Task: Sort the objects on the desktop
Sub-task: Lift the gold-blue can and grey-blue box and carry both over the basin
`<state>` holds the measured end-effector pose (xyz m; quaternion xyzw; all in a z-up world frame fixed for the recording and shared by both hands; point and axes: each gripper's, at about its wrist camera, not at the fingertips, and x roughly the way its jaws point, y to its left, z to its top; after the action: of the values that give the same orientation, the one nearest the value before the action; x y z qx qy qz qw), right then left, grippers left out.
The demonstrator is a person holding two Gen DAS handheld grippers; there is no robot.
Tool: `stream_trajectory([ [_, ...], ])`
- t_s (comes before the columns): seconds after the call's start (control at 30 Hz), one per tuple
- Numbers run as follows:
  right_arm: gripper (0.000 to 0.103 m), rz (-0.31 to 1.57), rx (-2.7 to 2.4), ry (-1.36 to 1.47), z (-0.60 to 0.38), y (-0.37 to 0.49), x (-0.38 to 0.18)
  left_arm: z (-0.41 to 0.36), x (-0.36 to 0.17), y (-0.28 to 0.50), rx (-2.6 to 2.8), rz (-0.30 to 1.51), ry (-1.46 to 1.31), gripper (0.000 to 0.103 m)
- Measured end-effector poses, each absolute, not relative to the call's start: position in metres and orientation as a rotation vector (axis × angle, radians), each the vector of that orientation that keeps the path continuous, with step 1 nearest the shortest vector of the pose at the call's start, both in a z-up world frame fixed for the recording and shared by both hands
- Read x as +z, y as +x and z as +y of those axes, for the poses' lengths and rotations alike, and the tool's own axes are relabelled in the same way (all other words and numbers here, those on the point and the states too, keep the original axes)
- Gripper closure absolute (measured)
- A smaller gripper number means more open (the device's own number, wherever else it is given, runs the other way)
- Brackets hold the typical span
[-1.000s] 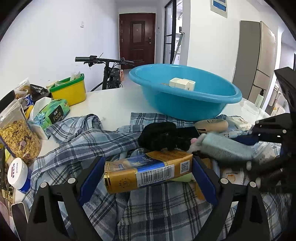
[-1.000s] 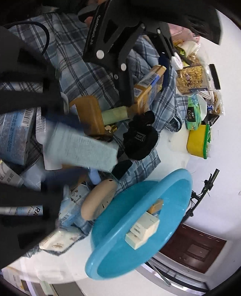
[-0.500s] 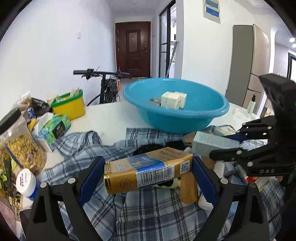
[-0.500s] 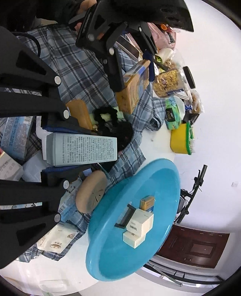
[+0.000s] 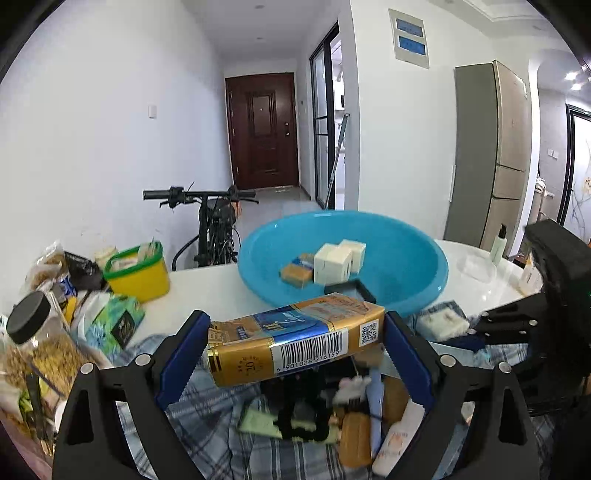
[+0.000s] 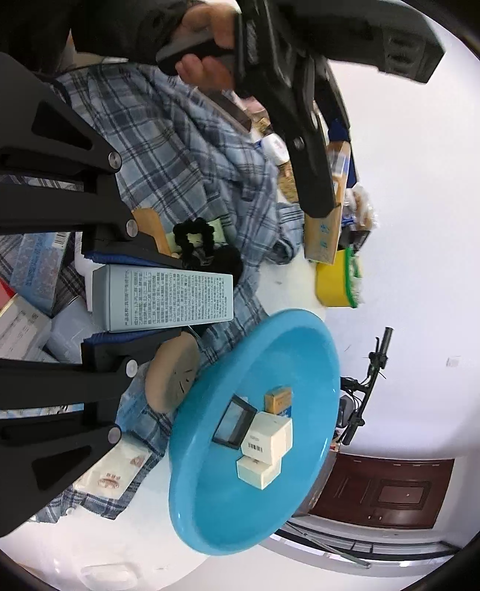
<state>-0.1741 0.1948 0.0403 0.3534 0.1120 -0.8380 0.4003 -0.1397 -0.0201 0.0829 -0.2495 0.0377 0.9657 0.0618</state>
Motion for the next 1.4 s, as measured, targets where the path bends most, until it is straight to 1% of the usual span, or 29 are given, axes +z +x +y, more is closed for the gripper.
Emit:
stream_trajectory([
  [0.23,0.076,0.109,-2.186,0.815,0.236,-0.182,0.063,-0.012,0.088,-0.167,2.906,0.088,-0.754,0.008],
  [0.4,0.076,0.04,-2.271,0.758,0.248,-0.188,0.071,0.0,0.091,-0.187,2.887,0.097,-0.747,0.008],
  [0.6,0.076,0.014,-2.309,0.765,0.253,-0.198,0.066,0.016,0.09,-0.214,2.867,0.103,-0.75,0.008],
  [0.83,0.076,0.007,-2.365,0.77,0.258,-0.205,0.063,0.026,0.075,-0.245,2.838,0.089,-0.788,0.008],
  [1.07,0.076,-0.015,-2.434,0.736,0.263,-0.21,0.067,0.029,0.061,-0.252,2.827,0.113,-0.818,0.008],
  [1.23,0.076,0.009,-2.44,0.748,0.258,-0.215,0.075,0.028,0.064,-0.251,2.819,0.101,-0.805,0.008],
  [1.4,0.076,0.028,-2.463,0.729,0.253,-0.227,0.095,0.023,0.069,-0.251,2.812,0.09,-0.814,0.008],
])
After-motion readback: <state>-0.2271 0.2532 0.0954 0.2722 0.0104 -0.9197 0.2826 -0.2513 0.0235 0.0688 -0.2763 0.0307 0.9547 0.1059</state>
